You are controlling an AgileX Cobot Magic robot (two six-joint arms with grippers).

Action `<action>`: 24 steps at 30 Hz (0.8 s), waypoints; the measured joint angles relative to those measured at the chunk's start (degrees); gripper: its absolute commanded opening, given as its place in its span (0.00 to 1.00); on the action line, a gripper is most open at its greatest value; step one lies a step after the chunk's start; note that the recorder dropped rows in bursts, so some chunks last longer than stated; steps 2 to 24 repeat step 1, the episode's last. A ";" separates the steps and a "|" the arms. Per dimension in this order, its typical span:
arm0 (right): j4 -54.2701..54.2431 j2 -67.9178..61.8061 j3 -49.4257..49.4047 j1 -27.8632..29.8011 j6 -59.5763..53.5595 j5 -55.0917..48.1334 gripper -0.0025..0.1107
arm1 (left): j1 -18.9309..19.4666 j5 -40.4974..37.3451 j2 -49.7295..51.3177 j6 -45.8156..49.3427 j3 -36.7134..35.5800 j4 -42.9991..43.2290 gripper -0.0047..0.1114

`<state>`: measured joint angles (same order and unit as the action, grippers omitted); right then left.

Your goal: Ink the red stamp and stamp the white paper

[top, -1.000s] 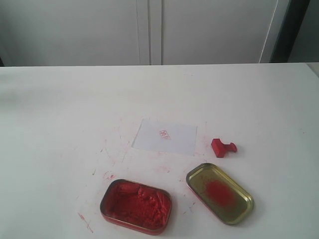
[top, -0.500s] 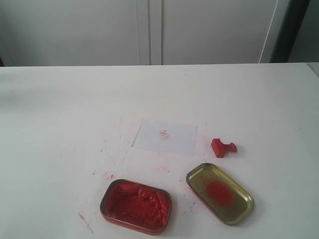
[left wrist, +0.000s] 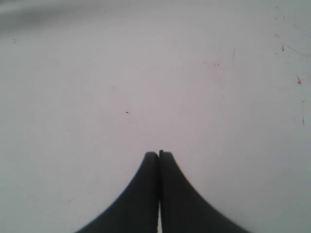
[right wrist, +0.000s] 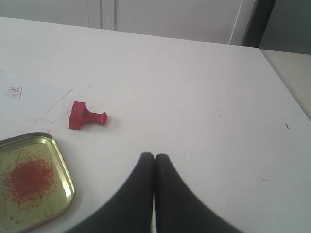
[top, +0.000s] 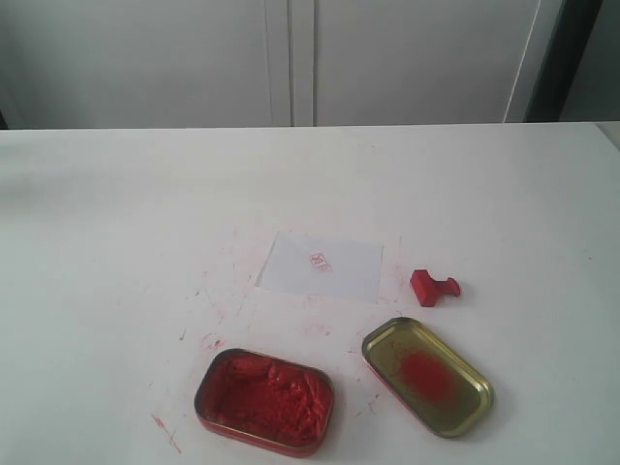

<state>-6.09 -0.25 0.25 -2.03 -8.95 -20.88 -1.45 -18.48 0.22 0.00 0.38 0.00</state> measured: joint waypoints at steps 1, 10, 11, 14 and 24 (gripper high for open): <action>0.00 0.00 0.00 0.00 0.00 0.00 0.02 | 0.00 0.00 0.00 0.00 0.00 0.00 0.04; 0.00 0.00 0.00 0.00 0.00 0.00 0.02 | 0.00 0.00 0.00 0.00 0.00 0.00 0.04; 0.00 0.00 0.00 0.00 0.00 0.00 0.02 | 0.00 0.00 0.00 0.00 0.00 0.00 0.04; 0.00 0.00 0.00 0.00 0.00 0.00 0.02 | 0.00 0.00 0.00 0.00 0.00 0.00 0.04; 0.00 0.00 0.00 0.00 0.00 0.00 0.02 | 0.00 0.00 0.00 0.00 0.00 0.00 0.04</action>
